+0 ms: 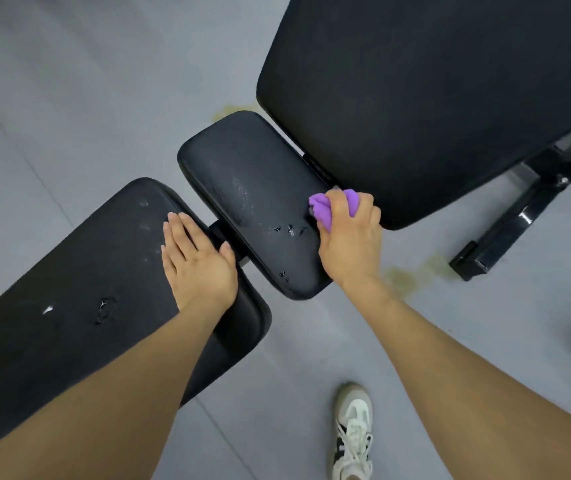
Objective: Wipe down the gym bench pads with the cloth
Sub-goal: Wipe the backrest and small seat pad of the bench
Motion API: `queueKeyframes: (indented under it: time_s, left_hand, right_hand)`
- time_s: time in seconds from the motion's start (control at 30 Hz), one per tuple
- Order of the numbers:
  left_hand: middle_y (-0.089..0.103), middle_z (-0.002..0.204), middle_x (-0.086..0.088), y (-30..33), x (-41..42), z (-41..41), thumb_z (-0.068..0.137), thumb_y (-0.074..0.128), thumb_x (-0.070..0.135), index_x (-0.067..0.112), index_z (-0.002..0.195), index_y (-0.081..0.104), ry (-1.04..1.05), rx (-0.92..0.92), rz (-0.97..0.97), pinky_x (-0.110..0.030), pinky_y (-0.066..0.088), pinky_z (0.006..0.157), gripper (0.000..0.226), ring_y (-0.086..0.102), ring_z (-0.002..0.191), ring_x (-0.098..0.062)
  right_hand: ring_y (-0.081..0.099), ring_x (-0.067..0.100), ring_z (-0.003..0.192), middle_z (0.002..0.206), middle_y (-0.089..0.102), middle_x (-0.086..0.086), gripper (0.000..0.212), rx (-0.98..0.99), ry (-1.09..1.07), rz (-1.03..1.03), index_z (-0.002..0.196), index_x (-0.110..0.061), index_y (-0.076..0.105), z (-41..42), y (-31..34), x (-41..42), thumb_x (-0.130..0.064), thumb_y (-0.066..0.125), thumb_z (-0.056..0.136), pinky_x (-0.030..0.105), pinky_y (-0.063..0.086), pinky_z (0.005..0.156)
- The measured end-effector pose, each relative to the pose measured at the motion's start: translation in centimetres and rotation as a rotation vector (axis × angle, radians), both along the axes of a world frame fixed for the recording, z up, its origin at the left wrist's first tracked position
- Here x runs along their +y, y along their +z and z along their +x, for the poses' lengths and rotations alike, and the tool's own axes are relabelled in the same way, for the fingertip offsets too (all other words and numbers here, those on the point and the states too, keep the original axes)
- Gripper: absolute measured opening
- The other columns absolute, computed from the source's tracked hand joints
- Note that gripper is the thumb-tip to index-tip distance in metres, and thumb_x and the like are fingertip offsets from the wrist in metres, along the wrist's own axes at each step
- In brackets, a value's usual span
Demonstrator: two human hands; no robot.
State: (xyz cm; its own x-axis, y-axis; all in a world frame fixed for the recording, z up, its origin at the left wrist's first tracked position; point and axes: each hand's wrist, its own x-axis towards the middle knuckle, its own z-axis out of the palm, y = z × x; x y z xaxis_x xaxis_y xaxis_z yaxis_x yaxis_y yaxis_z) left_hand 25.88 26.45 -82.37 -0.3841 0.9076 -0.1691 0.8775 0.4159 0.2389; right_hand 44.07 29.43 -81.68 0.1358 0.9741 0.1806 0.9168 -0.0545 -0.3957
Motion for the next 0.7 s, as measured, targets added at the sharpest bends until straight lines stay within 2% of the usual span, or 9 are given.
queueKeyframes:
  time_s: [0.17, 0.27, 0.37, 0.47, 0.57, 0.7]
  left_hand:
    - [-0.008, 0.157, -0.015, -0.3, -0.2, -0.1, 0.097, 0.032, 0.034, 0.001, 0.147, -0.006, -0.022, -0.010, 0.043, -0.039, 0.000, 0.118, 0.071, -0.007, 0.145, -0.026]
    - [-0.006, 0.157, -0.016, -0.6, -0.2, -0.3, 0.097, 0.031, 0.034, 0.001, 0.147, -0.004, -0.029, -0.004, 0.072, -0.039, 0.001, 0.118, 0.070, -0.006, 0.146, -0.026]
    - [-0.005, 0.157, -0.016, -0.8, -0.3, -0.3, 0.097, 0.031, 0.035, 0.000, 0.147, -0.003, -0.028, 0.009, 0.095, -0.040, 0.002, 0.118, 0.070, -0.005, 0.146, -0.027]
    - [-0.003, 0.157, -0.016, -1.0, -0.3, -0.2, 0.097, 0.031, 0.035, 0.000, 0.147, -0.002, -0.038, 0.018, 0.112, -0.040, 0.004, 0.119, 0.070, -0.003, 0.146, -0.027]
    - [-0.002, 0.157, -0.017, -1.1, -0.2, -0.2, 0.097, 0.031, 0.036, -0.001, 0.147, -0.001, -0.031, 0.024, 0.124, -0.040, 0.004, 0.119, 0.070, -0.002, 0.146, -0.027]
    - [0.000, 0.157, -0.018, -0.9, -0.4, -0.1, 0.097, 0.033, 0.035, -0.001, 0.147, 0.000, -0.030, 0.037, 0.129, -0.040, 0.005, 0.119, 0.070, 0.000, 0.146, -0.028]
  right_hand:
    - [0.045, 0.028, 0.096, 0.117, 0.047, 0.008, 0.035, 0.050, 0.036, -0.027, 0.122, -0.024, 0.052, -2.9, -0.6, -6.8, -0.021, 0.059, 0.088, 0.036, 0.045, 0.083]
    - [0.043, 0.031, 0.100, 0.121, 0.042, 0.012, 0.036, 0.009, 0.001, -0.003, 0.128, -0.022, 0.049, -1.4, -0.3, -4.6, -0.027, 0.054, 0.093, 0.038, 0.043, 0.087]
    - [0.042, 0.035, 0.101, 0.121, 0.041, 0.016, 0.038, -0.023, -0.176, 0.003, 0.131, -0.017, 0.045, 0.6, -0.3, -0.7, -0.029, 0.049, 0.095, 0.040, 0.040, 0.090]
    - [0.043, 0.035, 0.098, 0.121, 0.043, 0.017, 0.036, -0.022, -0.267, 0.043, 0.129, -0.015, 0.047, 0.2, -0.8, -1.0, -0.028, 0.049, 0.095, 0.039, 0.041, 0.086]
    - [0.045, 0.035, 0.093, 0.118, 0.047, 0.019, 0.033, 0.030, -0.196, 0.094, 0.123, -0.013, 0.053, -2.5, -1.3, -5.5, -0.022, 0.055, 0.091, 0.040, 0.043, 0.082]
    - [0.042, 0.029, 0.100, 0.122, 0.045, 0.010, 0.035, 0.043, -0.020, -0.025, 0.127, -0.022, 0.049, -2.9, -0.9, -8.1, -0.030, 0.047, 0.093, 0.038, 0.044, 0.089]
